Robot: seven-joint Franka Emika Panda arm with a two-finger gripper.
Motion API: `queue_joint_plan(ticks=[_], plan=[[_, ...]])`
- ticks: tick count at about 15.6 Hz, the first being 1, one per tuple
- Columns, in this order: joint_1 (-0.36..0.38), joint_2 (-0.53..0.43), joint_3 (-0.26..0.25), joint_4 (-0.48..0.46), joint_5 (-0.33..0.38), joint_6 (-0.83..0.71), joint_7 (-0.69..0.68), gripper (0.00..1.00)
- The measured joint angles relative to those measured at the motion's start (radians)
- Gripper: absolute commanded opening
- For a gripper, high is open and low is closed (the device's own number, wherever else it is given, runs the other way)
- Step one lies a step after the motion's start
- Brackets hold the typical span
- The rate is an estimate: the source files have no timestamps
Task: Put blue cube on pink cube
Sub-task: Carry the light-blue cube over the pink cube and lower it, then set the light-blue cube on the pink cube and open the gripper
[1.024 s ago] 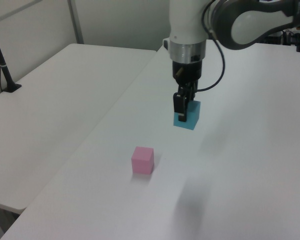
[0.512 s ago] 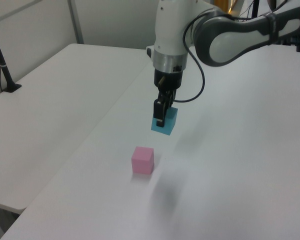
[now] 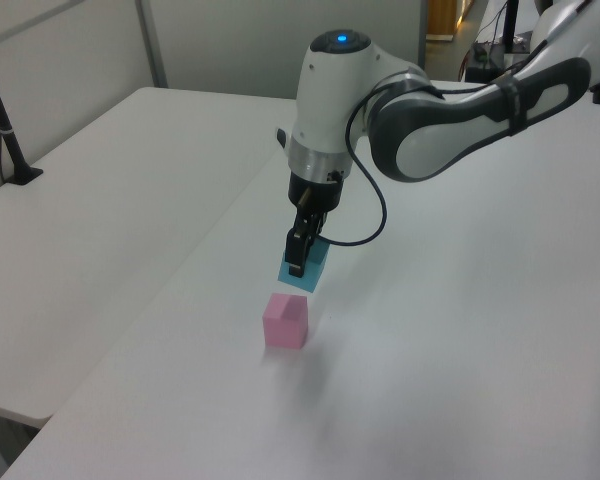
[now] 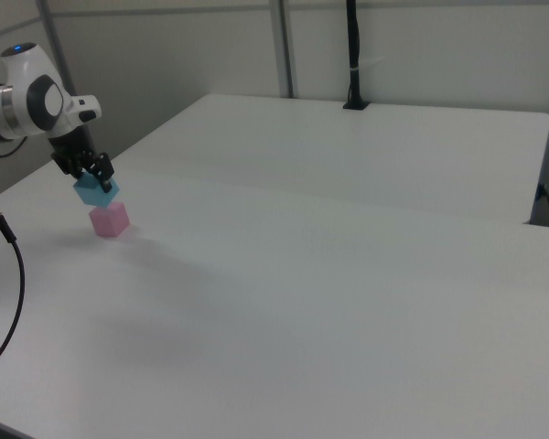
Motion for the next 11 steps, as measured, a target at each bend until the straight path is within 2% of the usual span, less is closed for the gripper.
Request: queue_joint_plan(ticks=[1,11], plan=[[-0.001,0.009,0.000,0.000,-0.001,0.013,0.000,0.22],[0.000,0.033,0.002,0.007,-0.001,0.060,-0.001,0.36]])
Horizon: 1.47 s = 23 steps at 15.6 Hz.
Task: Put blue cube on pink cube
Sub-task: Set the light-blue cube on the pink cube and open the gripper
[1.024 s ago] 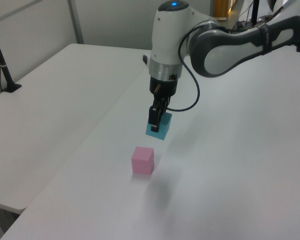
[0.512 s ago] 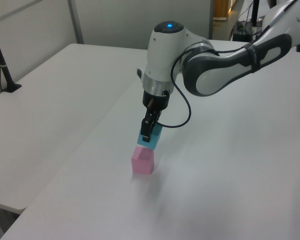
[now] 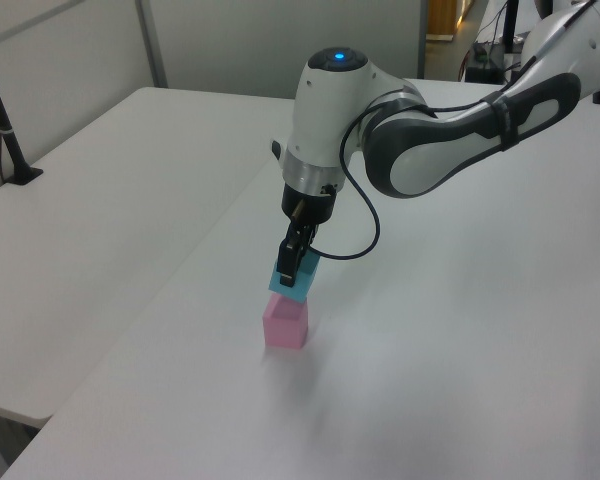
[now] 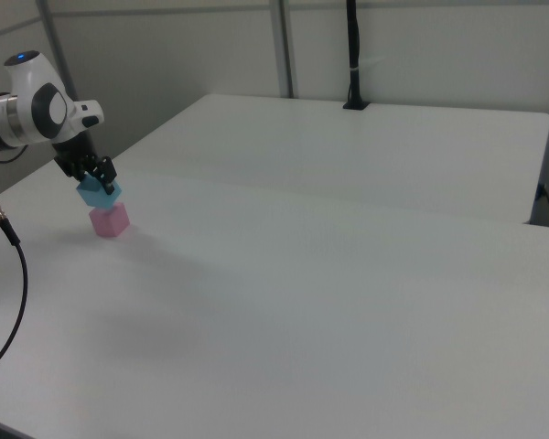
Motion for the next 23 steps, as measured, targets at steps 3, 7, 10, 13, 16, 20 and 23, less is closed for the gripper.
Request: queue_joint_plan(ticks=[3,7,10,13,16,20,23], plan=[[0.002,0.005,0.000,0.000,-0.007,0.012,0.000,0.43],[0.009,0.026,0.001,0.000,-0.015,0.031,0.000,0.61],[0.011,0.033,0.001,0.000,-0.016,0.036,0.000,0.87],[0.012,0.033,0.003,0.000,-0.016,0.036,0.000,1.00],[0.019,0.034,0.003,0.000,-0.025,0.036,0.000,1.00],[0.025,0.042,0.004,0.000,-0.049,0.036,0.001,1.00],[0.025,0.042,0.004,0.005,-0.051,0.036,0.001,1.00]])
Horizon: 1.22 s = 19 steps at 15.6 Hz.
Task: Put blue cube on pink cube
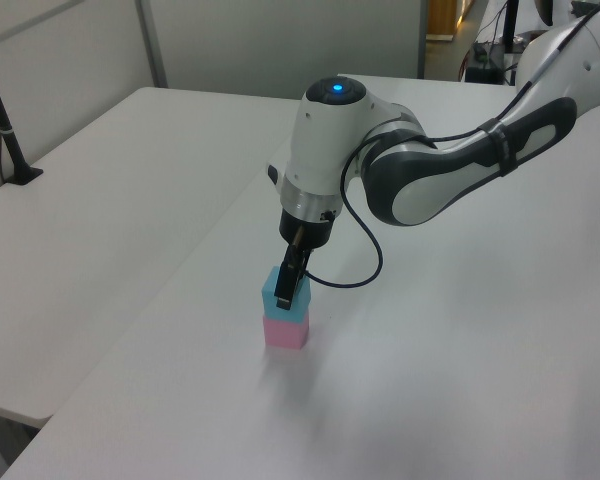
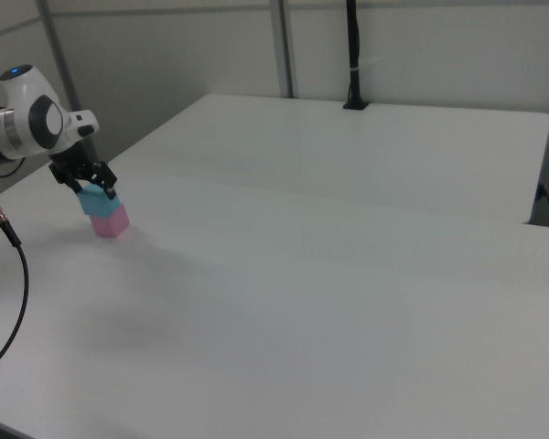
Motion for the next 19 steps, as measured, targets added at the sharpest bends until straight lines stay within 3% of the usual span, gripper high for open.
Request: queue_joint_plan(ticks=[4,10,15,19], plan=[[-0.001,-0.042,0.000,0.028,0.000,-0.033,0.000,1.00],[-0.046,-0.298,-0.001,0.030,0.000,-0.329,-0.027,1.00],[-0.179,-0.519,-0.004,-0.132,0.008,-0.492,-0.178,1.00],[-0.331,-0.584,-0.008,-0.210,0.085,-0.527,-0.346,1.00]])
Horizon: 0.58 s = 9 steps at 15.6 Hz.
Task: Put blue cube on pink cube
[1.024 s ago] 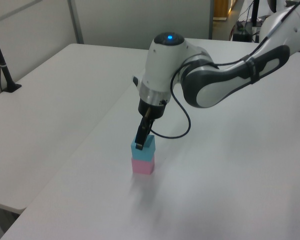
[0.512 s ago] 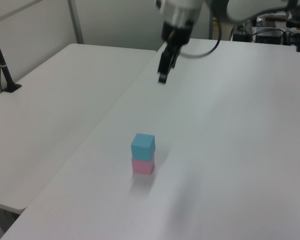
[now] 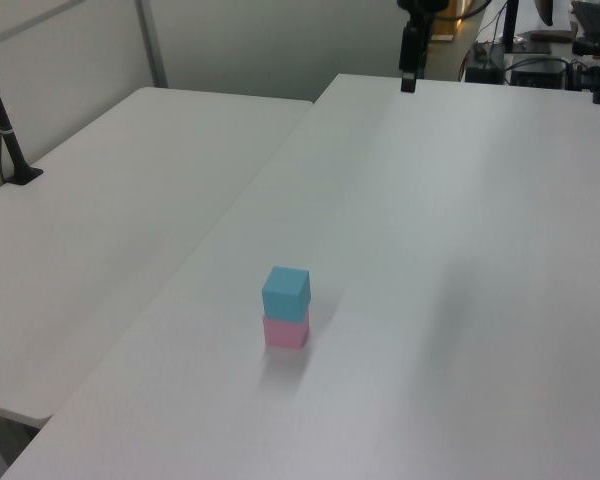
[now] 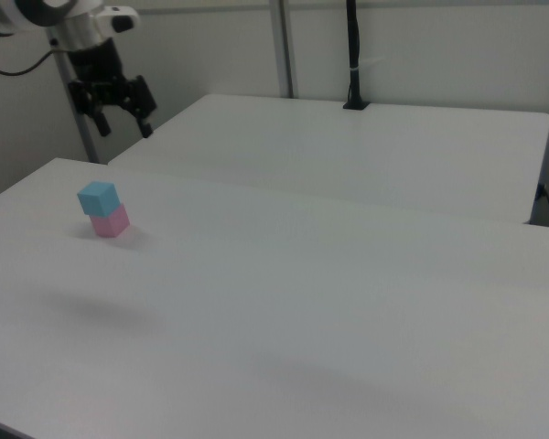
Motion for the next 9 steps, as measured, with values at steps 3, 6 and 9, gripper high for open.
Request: queue_joint_plan(ticks=[3,6,9], plan=[[-0.095,-0.053,-0.002,-0.057,0.029,-0.034,-0.086,1.00],[-0.142,-0.115,-0.002,-0.127,0.030,-0.053,-0.094,1.00],[-0.175,-0.129,-0.002,-0.149,0.030,-0.054,-0.097,1.00]])
